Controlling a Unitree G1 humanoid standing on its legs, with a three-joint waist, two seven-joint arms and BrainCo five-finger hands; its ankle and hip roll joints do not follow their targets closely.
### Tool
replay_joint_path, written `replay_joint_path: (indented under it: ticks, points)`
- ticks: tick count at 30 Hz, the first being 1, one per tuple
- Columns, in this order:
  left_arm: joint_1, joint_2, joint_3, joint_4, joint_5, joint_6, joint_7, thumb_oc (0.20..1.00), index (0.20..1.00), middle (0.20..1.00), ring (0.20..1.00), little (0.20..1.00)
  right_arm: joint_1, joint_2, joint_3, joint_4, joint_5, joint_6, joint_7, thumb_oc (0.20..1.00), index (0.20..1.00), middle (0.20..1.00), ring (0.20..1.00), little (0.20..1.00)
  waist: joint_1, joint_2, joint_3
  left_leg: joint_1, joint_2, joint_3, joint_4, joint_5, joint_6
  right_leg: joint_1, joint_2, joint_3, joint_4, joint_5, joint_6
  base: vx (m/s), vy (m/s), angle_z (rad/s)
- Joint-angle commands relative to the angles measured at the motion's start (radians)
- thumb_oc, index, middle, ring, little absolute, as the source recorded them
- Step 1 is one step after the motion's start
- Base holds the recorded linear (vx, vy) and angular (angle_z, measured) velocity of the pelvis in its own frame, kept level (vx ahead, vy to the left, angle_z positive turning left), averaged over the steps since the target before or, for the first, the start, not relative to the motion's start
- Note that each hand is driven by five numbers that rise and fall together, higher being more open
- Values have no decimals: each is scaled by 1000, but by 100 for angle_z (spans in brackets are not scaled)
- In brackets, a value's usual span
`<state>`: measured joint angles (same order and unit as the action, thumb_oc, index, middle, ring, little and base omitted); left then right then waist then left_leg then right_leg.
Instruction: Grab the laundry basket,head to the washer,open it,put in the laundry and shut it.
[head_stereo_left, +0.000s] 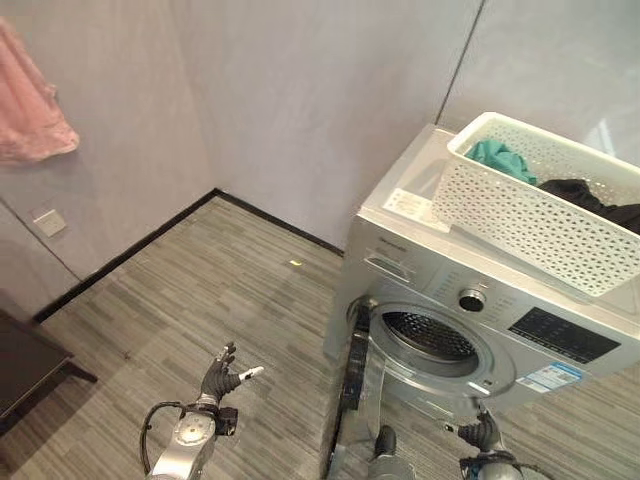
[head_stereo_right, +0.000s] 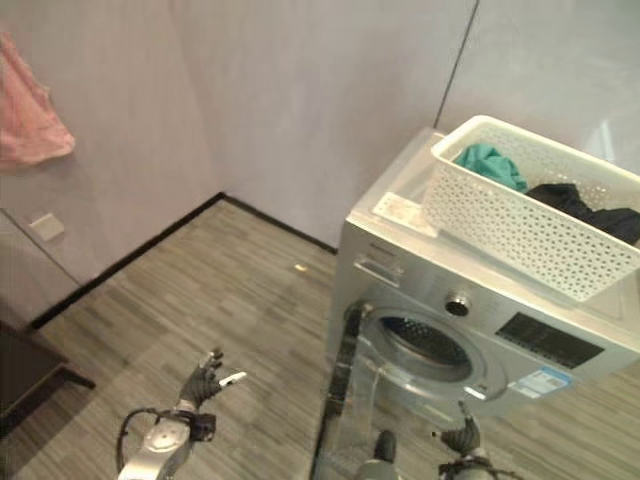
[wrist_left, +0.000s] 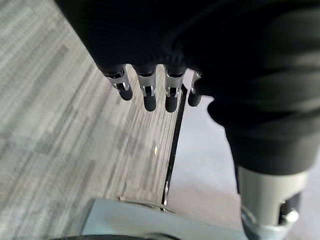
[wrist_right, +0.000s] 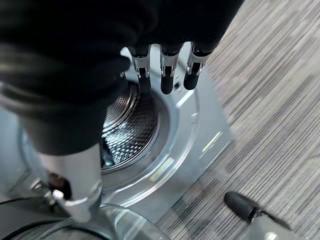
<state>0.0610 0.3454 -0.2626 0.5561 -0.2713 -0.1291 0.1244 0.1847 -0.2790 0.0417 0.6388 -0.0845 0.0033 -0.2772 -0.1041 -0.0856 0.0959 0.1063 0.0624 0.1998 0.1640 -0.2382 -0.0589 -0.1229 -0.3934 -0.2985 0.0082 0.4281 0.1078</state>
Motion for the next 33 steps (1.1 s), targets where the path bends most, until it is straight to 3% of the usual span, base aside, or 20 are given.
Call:
replay_joint_path:
  ticks: [1, 3, 4, 5, 6, 8, 10, 15, 16, 24, 29, 33]
  points:
    - [-69, -36, 3, -52, 11, -45, -15, 1000, 1000, 1000, 1000, 1000, -86, -84, -31, -52, 50, -48, -4, 1000, 1000, 1000, 1000, 1000, -2, 64, 78, 65, -4, -31, -133, 28, 58, -8, 57, 107, 58, -250, 102, -90, 33, 66]
    - [-69, -36, 3, -52, 11, -45, -15, 1000, 1000, 1000, 1000, 1000, -86, -84, -31, -52, 50, -48, -4, 1000, 1000, 1000, 1000, 1000, -3, 63, 77, 64, -4, -31, -133, 28, 58, -9, 56, 107, 59, -250, 103, -33, -1, 47]
    - [-66, -38, -8, -41, 13, -43, -16, 1000, 1000, 1000, 1000, 1000, -85, -85, -32, -62, 80, -61, -2, 1000, 1000, 1000, 1000, 1000, 2, 68, 73, 43, -7, -63, -122, 38, 65, 11, 97, 141, 115, -323, 83, -26, -48, 60]
    - [-56, -40, -8, -42, 10, -38, -18, 1000, 1000, 1000, 1000, 1000, -87, -77, -29, -71, 113, -73, 5, 1000, 1000, 1000, 1000, 1000, 18, 66, 58, 29, -11, -82, -124, 47, 69, 47, 123, 129, 108, -365, 73, -22, -86, 66]
    - [-40, -44, -4, -53, 10, -36, -18, 1000, 1000, 1000, 1000, 1000, -91, -70, -23, -83, 127, -76, 10, 1000, 1000, 1000, 1000, 1000, 27, 60, 51, 27, -13, -84, -133, 56, 68, 55, 122, 116, 101, -344, 75, 15, -127, 61]
    - [-17, -40, -3, -62, 8, -33, -22, 1000, 1000, 1000, 1000, 1000, -79, -54, 14, -111, 219, -103, 65, 1000, 1000, 1000, 1000, 1000, 34, 54, 35, 35, 3, -85, -168, 81, 59, 77, 161, 147, 46, -367, 64, 50, -178, 31]
    - [-3, -36, -11, -68, 15, -32, -33, 1000, 1000, 1000, 1000, 1000, -84, -34, 66, -103, 301, -117, 115, 1000, 1000, 1000, 1000, 1000, 53, 44, 23, 37, 13, -88, -186, 95, 49, 104, 171, 144, 5, -377, 59, 47, -167, 0]
    - [-6, -44, -39, -74, 11, -27, -33, 1000, 1000, 1000, 1000, 1000, -176, 32, 193, -25, 451, -124, 156, 1000, 1000, 1000, 1000, 1000, 89, 45, 21, 27, 35, -118, -215, 128, 26, 150, 181, 98, -60, -380, 49, 14, -111, 14]
    - [-10, -42, -60, -81, 21, -22, -23, 1000, 1000, 1000, 1000, 1000, -257, 83, 277, 32, 503, -123, 160, 1000, 1000, 1000, 1000, 1000, 114, 53, 27, 22, 45, -145, -229, 146, 14, 172, 187, 70, -75, -387, 42, 23, -123, 22]
    - [-10, -21, -124, -118, 28, -7, -3, 1000, 1000, 1000, 1000, 1000, -356, 222, 412, 132, 726, -117, 170, 1000, 1000, 1000, 1000, 1000, 163, 89, 55, 6, 57, -204, -247, 176, -3, 194, 189, 11, -60, -411, 27, 8, -36, 34]
    - [-55, -5, -173, -141, 29, -17, 8, 1000, 1000, 1000, 1000, 1000, -471, 287, 428, 216, 826, -137, 165, 1000, 1000, 1000, 1000, 1000, 197, 113, 97, -60, 51, -254, -230, 200, -9, 176, 181, -29, -49, -414, 22, -98, -19, 35]
    - [-91, 2, -217, -147, 27, -32, 15, 1000, 1000, 1000, 1000, 1000, -594, 299, 384, 316, 818, -158, 127, 1000, 1000, 1000, 1000, 1000, 230, 139, 115, -120, 42, -296, -224, 224, -16, 163, 173, -72, -56, -406, 23, -81, -29, 53]
